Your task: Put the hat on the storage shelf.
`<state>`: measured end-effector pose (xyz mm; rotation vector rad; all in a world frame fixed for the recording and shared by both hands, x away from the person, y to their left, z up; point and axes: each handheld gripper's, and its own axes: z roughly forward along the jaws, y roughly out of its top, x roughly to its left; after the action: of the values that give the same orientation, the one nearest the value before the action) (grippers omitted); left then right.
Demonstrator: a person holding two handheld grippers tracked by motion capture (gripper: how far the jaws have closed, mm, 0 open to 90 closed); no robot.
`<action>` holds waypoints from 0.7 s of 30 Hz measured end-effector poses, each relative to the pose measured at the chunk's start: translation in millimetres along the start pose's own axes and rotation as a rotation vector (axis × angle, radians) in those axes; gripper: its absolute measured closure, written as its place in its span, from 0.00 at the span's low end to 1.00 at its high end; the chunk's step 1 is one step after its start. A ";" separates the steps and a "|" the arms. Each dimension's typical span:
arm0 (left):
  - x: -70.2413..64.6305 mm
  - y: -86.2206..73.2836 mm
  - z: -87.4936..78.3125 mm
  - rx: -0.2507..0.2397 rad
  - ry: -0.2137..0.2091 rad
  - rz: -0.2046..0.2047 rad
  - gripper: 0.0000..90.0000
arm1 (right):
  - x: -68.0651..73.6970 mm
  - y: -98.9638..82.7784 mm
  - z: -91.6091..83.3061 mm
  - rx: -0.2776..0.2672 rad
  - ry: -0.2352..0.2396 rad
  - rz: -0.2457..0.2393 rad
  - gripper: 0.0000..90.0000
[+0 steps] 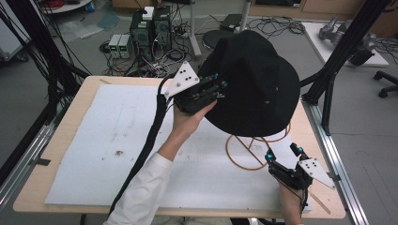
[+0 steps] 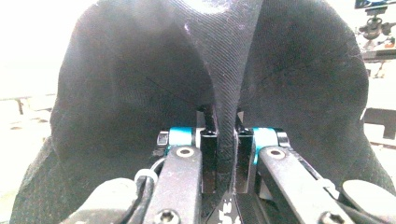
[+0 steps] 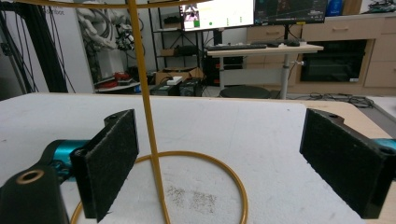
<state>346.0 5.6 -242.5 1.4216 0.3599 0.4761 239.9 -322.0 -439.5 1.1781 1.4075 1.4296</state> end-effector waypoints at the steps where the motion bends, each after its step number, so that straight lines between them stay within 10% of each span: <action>1: -2.1 -1.1 3.3 0.004 -0.005 -0.004 0.95 | -0.1 0.1 -0.2 0.002 0.000 0.001 0.12; 21: -29.1 -13.8 49.7 0.101 -0.031 -0.033 0.95 | -0.1 -0.4 -3.2 0.001 0.010 -0.004 0.12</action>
<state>347.8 -52.9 -251.4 1.5164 0.3864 0.4132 236.8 -322.8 -439.8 1.1696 1.4167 1.4346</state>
